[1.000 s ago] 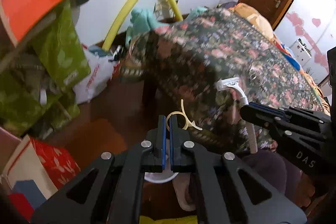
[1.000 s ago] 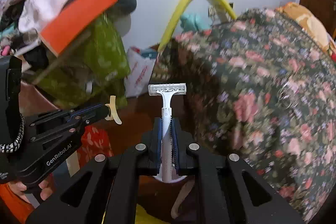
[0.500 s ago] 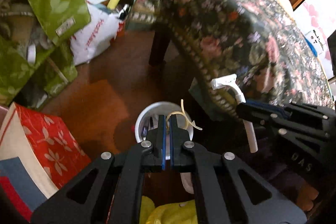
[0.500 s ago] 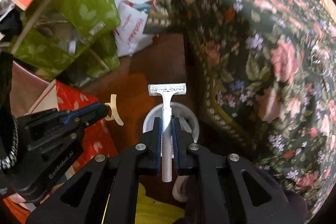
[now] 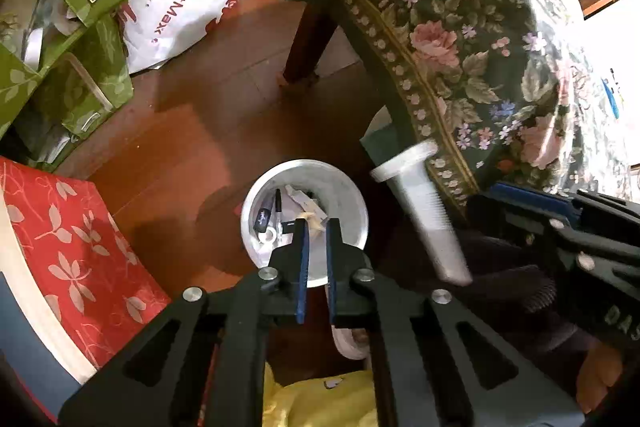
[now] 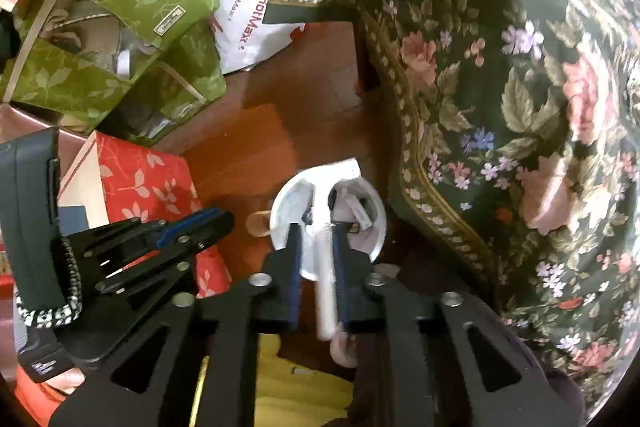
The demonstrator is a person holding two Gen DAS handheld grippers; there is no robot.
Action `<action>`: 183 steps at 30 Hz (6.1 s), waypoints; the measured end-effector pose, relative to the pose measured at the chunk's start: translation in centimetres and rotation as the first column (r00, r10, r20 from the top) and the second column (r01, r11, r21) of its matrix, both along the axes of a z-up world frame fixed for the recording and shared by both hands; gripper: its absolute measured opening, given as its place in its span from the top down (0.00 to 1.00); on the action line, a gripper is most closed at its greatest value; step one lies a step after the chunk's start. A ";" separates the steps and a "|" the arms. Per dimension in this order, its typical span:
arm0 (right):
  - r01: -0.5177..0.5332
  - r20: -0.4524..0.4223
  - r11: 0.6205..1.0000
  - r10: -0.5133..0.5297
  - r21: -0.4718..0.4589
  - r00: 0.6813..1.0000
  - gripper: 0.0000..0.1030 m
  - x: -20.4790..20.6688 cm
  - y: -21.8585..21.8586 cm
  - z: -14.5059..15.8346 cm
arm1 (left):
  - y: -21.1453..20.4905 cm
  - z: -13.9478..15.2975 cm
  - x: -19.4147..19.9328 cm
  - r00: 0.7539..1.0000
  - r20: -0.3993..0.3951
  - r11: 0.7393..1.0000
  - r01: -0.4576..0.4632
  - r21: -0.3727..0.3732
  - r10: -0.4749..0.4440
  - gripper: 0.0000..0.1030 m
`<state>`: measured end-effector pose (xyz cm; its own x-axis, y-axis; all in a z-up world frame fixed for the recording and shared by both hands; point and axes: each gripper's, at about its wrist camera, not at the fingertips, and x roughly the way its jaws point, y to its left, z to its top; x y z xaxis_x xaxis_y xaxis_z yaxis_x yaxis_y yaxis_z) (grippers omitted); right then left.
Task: Collect trash
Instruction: 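Open the right tool over the bin while the left tool releases the rubber band, then move both tools back over the earphones and hair clip on the bedspread, then grasp the white earphones with the left tool while the right tool grasps the pink hair clip, then carry the earphones with the left tool while the right tool carries the hair clip to the bin, then open the left tool over the bin while the right tool releases the hair clip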
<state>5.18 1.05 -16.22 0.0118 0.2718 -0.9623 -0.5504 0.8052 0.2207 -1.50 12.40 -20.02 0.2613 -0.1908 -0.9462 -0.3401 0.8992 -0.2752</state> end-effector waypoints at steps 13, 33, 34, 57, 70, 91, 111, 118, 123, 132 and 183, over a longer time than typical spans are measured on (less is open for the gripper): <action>-0.008 0.109 0.999 0.005 0.031 0.994 0.64 -0.6 -1.3 3.4 | -0.5 3.7 -0.5 0.997 0.078 0.998 0.014 0.055 -0.019 0.82; 0.111 0.400 0.983 -0.162 0.147 0.902 0.64 0.5 -9.7 13.0 | -6.2 14.8 1.5 0.939 0.313 0.977 0.080 0.198 -0.140 0.82; 0.126 0.408 0.980 -0.180 0.155 0.895 0.64 0.8 -10.5 13.4 | -6.8 15.3 2.1 0.935 0.322 0.976 0.089 0.198 -0.151 0.82; 0.430 0.402 0.889 -0.456 0.160 0.794 0.40 10.1 -28.5 11.1 | -21.2 15.2 17.3 0.879 0.351 0.946 0.303 0.115 -0.324 0.51; 0.429 0.243 0.878 -0.473 0.213 0.847 0.40 18.4 -29.4 5.3 | -24.7 9.5 24.5 0.904 0.298 0.951 0.304 0.057 -0.307 0.51; 0.351 0.301 0.926 -0.377 0.138 0.876 0.74 21.0 -27.5 2.3 | -27.1 6.3 25.5 0.871 0.264 0.909 0.385 0.159 -0.415 0.57; 0.456 0.363 0.870 -0.493 0.188 0.791 0.74 15.6 -32.5 9.6 | -24.5 13.3 22.0 0.866 0.341 0.930 0.325 0.171 -0.365 0.93; 0.395 0.394 0.890 -0.454 0.227 0.799 0.74 13.5 -28.6 13.0 | -20.8 17.8 18.4 0.860 0.403 0.948 0.263 0.178 -0.314 0.93; 0.327 0.434 0.912 -0.406 0.247 0.804 0.74 11.0 -25.2 15.8 | -17.7 20.1 15.4 0.858 0.433 0.960 0.218 0.178 -0.275 0.93; 0.201 0.457 0.940 -0.313 0.277 0.833 0.74 6.1 -18.0 18.2 | -11.3 22.7 8.8 0.863 0.468 0.975 0.108 0.196 -0.190 0.93; 0.034 0.015 0.999 -0.035 0.029 0.999 0.58 0.4 -1.6 1.7 | -1.1 1.1 -0.4 1.000 -0.011 0.999 0.027 0.046 -0.027 0.90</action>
